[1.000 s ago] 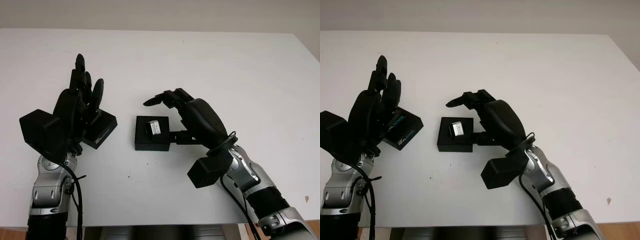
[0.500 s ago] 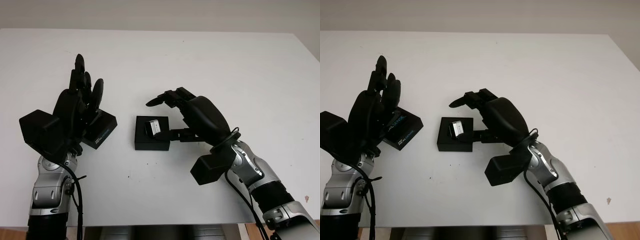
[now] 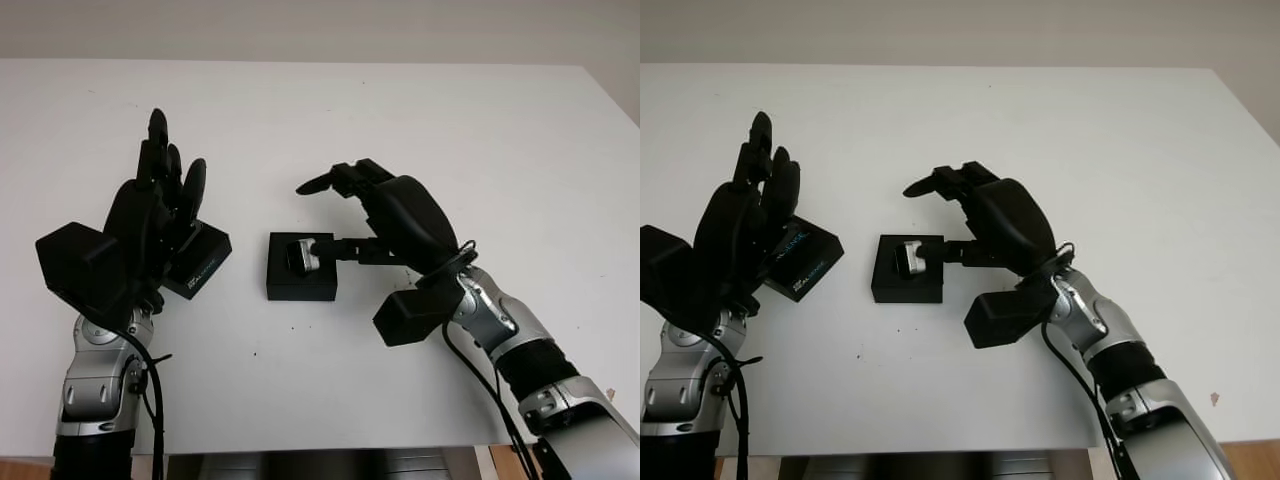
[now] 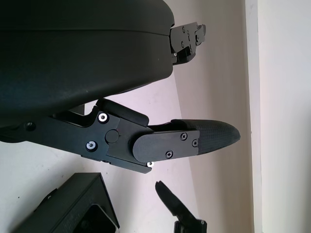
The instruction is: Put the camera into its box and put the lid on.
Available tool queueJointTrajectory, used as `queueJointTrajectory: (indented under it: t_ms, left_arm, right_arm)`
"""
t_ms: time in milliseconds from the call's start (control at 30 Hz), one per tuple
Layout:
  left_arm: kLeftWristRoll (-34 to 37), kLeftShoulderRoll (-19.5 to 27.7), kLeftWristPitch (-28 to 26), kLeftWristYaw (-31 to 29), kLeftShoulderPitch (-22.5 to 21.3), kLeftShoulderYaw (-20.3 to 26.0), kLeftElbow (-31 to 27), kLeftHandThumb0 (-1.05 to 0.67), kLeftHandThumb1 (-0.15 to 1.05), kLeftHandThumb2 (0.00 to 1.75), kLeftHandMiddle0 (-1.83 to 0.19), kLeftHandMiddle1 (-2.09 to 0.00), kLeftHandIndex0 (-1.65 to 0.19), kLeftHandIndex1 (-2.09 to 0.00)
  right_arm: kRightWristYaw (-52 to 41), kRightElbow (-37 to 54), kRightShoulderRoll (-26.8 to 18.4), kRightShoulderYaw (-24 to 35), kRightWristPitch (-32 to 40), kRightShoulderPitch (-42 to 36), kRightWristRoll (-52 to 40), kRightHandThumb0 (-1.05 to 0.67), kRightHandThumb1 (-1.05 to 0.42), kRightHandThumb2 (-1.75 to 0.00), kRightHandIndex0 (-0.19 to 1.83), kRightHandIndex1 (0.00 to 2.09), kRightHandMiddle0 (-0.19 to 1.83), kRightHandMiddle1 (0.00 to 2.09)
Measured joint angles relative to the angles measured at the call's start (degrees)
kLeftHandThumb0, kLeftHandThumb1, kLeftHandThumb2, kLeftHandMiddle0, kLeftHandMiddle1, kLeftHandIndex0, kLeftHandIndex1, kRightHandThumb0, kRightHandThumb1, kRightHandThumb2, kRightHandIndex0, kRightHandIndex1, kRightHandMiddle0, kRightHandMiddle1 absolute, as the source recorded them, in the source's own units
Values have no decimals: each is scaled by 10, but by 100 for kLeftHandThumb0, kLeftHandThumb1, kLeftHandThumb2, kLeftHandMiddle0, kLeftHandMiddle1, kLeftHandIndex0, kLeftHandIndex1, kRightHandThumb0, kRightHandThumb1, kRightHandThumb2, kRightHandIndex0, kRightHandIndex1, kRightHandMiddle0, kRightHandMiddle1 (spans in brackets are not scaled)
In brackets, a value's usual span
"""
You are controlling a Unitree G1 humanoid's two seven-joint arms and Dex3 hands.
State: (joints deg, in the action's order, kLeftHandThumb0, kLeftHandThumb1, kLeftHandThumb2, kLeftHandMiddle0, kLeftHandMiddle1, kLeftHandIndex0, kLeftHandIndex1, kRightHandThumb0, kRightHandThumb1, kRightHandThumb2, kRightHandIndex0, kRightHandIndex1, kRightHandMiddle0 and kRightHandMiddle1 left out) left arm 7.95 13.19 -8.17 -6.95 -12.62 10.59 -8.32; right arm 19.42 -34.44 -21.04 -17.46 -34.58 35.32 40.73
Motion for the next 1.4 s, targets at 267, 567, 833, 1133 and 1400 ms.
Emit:
queueJointTrajectory:
  t_ms: [267, 567, 833, 1133, 1400]
  left_arm:
    - [-1, 1, 0, -2, 1, 0, 0, -68, 105, 50, 19, 0, 19, 0]
    - [-1, 3, -1, -3, 1, 0, 0, -71, 105, 47, 19, 0, 19, 0]
    - [-1, 3, -9, -2, 1, -1, -4, -69, 105, 49, 19, 0, 19, 0]
    - [-1, 3, -9, -2, 1, -1, -6, -68, 105, 49, 19, 0, 19, 0]
    - [-1, 3, -11, -2, 2, -2, -11, -69, 105, 48, 19, 0, 19, 0]
  right_arm:
    - [15, -10, 11, -11, 4, 12, 0, -55, -89, -5, 36, 74, 31, 91]
    - [17, 14, 7, -5, 6, 8, -8, -58, -88, -5, 32, 83, 26, 102]
    - [-2, 38, -5, -1, 19, 7, -10, -56, -86, -5, 33, 80, 28, 96]
    - [-12, 2, -22, -3, 26, 41, 10, -55, -83, -5, 39, 70, 36, 85]
    - [-95, 4, -47, 1, -11, 60, -45, -55, -84, -5, 32, 63, 27, 79]
